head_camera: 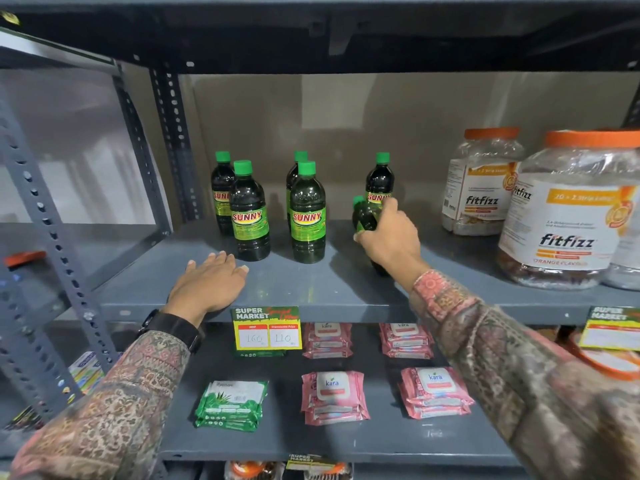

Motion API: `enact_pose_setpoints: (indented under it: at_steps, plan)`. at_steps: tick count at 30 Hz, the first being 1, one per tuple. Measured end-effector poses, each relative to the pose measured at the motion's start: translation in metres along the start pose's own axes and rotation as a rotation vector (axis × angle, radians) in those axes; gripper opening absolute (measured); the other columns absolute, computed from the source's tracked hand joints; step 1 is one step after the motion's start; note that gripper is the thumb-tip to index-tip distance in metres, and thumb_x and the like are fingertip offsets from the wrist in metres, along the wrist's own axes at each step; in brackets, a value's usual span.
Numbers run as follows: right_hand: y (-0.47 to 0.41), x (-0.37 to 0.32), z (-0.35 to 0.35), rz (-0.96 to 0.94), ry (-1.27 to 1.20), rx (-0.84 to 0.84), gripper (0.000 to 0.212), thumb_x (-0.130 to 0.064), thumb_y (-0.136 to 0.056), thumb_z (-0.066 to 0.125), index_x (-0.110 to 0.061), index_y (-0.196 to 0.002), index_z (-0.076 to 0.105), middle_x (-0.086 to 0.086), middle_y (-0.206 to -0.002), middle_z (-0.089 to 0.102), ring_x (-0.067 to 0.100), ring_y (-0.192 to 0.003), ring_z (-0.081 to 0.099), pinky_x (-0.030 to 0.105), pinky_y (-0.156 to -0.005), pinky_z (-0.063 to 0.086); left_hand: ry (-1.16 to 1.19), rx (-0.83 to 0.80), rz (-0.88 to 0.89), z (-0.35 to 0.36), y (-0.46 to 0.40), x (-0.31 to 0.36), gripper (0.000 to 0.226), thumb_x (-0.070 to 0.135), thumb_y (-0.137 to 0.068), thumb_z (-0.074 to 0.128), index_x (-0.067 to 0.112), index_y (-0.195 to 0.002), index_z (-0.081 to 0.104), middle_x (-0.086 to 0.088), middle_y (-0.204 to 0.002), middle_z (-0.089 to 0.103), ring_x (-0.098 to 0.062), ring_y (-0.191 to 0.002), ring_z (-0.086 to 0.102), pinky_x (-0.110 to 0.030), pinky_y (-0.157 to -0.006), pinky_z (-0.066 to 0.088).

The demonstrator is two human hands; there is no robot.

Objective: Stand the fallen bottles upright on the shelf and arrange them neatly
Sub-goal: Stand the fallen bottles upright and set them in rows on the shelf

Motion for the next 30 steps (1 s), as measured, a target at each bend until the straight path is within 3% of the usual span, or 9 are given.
enact_pose_setpoints:
  at_steps: [3,6,10,12,16,20,23,27,30]
  plan:
    - [0.013,-0.009,0.008,-0.151,-0.274,0.154,0.084,-0.028,-0.088,0.078,-0.013,-0.156,0.032,0.014,-0.146,0.052,0.033,-0.135,0.049,0.048,-0.111,0.038,0.005,-0.003,0.001,0.000,0.000,-0.001,0.070,0.051,-0.108,0.013,0.014,-0.167,0.010,-0.002,-0.177,0.003,-0.019,-0.164,0.002,-0.049,-0.130,-0.002]
    - [0.016,-0.004,0.012,-0.171,-0.517,0.164,0.095,-0.014,-0.086,0.081,-0.014,-0.162,0.025,0.006,-0.157,0.045,0.024,-0.145,0.044,0.050,-0.123,0.030,0.003,0.002,0.005,-0.001,0.000,-0.001,0.070,0.051,-0.109,0.014,0.013,-0.167,0.010,-0.002,-0.177,0.003,-0.019,-0.164,0.002,-0.049,-0.131,-0.001]
    - [0.011,0.004,0.013,-0.133,-0.594,0.128,0.084,-0.005,-0.085,0.080,-0.012,-0.156,0.036,0.008,-0.147,0.054,0.026,-0.136,0.053,0.050,-0.116,0.041,0.003,-0.001,0.009,0.000,0.000,0.001,0.070,0.051,-0.109,0.013,0.013,-0.167,0.010,-0.003,-0.177,0.003,-0.020,-0.164,0.003,-0.049,-0.130,-0.001]
    - [0.010,0.007,0.016,-0.088,-0.573,0.123,0.079,-0.013,-0.084,0.082,-0.013,-0.151,0.041,0.006,-0.139,0.056,0.023,-0.129,0.055,0.048,-0.113,0.044,0.006,0.001,0.007,0.000,0.001,0.000,0.070,0.051,-0.109,0.014,0.013,-0.167,0.011,-0.003,-0.177,0.003,-0.020,-0.164,0.003,-0.049,-0.130,-0.001]
    - [0.006,0.016,0.022,0.004,-0.439,0.149,0.092,-0.041,-0.071,0.092,-0.017,-0.144,0.042,0.003,-0.130,0.051,0.019,-0.121,0.048,0.038,-0.105,0.044,0.008,0.006,0.008,0.001,0.000,0.000,0.070,0.051,-0.108,0.014,0.013,-0.167,0.011,-0.003,-0.177,0.004,-0.020,-0.164,0.003,-0.049,-0.130,-0.001]
    - [0.003,0.020,0.026,0.009,-0.495,0.122,0.069,-0.029,-0.080,0.085,-0.023,-0.134,0.042,-0.003,-0.119,0.060,0.018,-0.106,0.061,0.043,-0.095,0.053,0.002,0.008,0.005,0.001,-0.002,-0.002,0.071,0.053,-0.108,0.014,0.014,-0.167,0.010,-0.002,-0.177,0.003,-0.019,-0.164,0.003,-0.048,-0.130,-0.001]
    - [0.002,0.019,0.028,0.009,-0.519,0.115,0.060,-0.025,-0.080,0.081,-0.028,-0.123,0.040,-0.006,-0.111,0.058,0.017,-0.103,0.063,0.033,-0.082,0.052,0.003,0.005,0.005,0.002,-0.002,-0.003,0.071,0.053,-0.108,0.014,0.014,-0.167,0.010,-0.002,-0.177,0.003,-0.019,-0.164,0.002,-0.048,-0.130,-0.001]
    - [0.003,0.018,0.025,0.013,-0.389,0.181,0.078,-0.039,-0.068,0.095,-0.016,-0.123,0.044,0.005,-0.122,0.052,0.026,-0.112,0.055,0.042,-0.094,0.051,0.002,0.010,0.002,0.001,-0.002,-0.002,0.071,0.053,-0.108,0.014,0.014,-0.167,0.010,-0.002,-0.177,0.003,-0.019,-0.164,0.003,-0.047,-0.130,-0.001]
    - [0.002,0.020,0.026,0.002,-0.403,0.169,0.067,-0.031,-0.073,0.089,-0.022,-0.119,0.041,0.004,-0.119,0.057,0.028,-0.108,0.062,0.044,-0.089,0.053,0.004,0.012,0.003,0.000,-0.002,-0.001,0.071,0.053,-0.108,0.014,0.014,-0.167,0.011,-0.002,-0.177,0.004,-0.019,-0.164,0.003,-0.047,-0.130,-0.001]
Point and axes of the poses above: each hand's wrist, its own y-axis away from the middle knuckle, its own z-axis out of the palm, x = y × z, the point moved 6 cm from there along -y, towards the middle knuckle
